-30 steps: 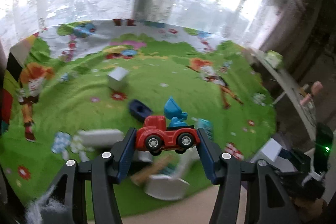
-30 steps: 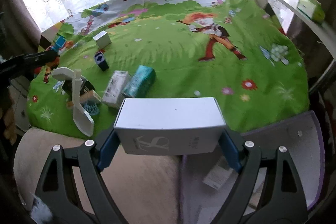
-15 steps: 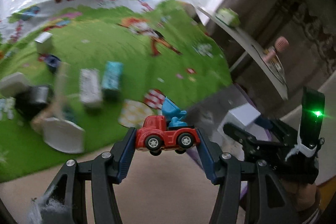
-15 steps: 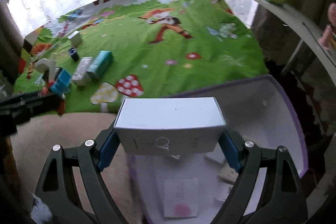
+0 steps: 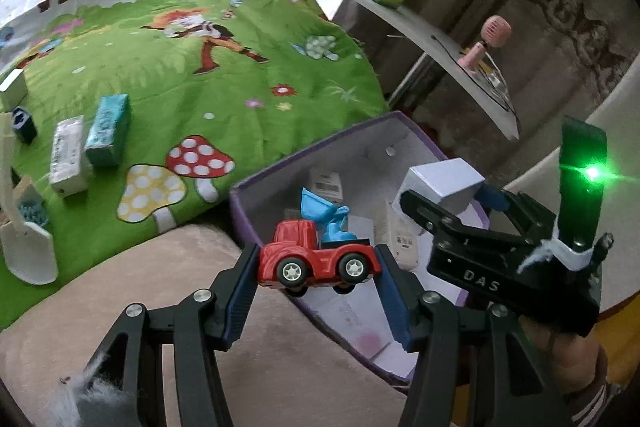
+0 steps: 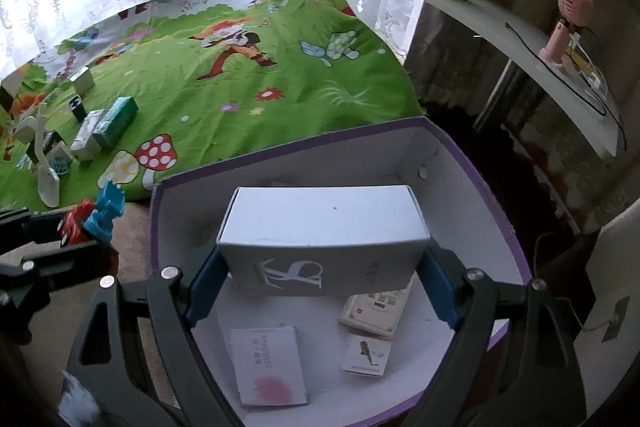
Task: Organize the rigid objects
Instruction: 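Carry the large white box and red truck into the storage box and release both, then move both grippers back from the storage box toward the pile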
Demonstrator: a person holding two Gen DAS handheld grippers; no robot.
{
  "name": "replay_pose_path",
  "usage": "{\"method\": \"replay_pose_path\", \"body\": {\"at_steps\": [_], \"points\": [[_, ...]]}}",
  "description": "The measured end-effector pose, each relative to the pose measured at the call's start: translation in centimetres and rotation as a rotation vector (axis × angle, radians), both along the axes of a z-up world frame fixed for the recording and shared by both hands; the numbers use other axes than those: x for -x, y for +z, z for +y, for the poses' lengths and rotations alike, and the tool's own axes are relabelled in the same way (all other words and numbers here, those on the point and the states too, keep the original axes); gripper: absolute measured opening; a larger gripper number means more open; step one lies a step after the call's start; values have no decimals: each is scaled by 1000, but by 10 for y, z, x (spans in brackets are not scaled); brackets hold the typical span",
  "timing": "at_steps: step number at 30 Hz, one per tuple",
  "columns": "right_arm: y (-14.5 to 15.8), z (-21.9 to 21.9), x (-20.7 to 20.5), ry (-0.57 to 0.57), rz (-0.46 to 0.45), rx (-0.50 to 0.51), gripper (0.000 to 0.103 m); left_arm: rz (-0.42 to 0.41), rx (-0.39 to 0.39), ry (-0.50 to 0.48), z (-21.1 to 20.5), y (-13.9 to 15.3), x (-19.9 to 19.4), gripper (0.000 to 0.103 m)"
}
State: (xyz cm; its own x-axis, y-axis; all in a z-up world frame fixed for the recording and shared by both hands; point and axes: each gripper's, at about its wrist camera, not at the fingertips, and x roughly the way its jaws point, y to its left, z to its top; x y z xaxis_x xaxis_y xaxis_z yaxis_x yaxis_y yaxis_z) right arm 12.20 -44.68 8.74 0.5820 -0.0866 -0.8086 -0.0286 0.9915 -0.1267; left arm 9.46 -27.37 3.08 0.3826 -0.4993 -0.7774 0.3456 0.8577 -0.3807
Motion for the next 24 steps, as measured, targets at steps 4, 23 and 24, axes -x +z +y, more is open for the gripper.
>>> {"method": "replay_pose_path", "body": {"at_steps": [4, 23, 24], "points": [[-1, -1, -2, -10, 10, -1, 88, 16, 11, -17, -3, -2, -1, 73], [-2, 10, -2, 16, 23, -33, 88, 52, 58, 56, 22, -8, 2, 74], [-2, 11, -2, 20, 23, -34, 88, 56, 63, 65, 25, -8, 2, 74]]}}
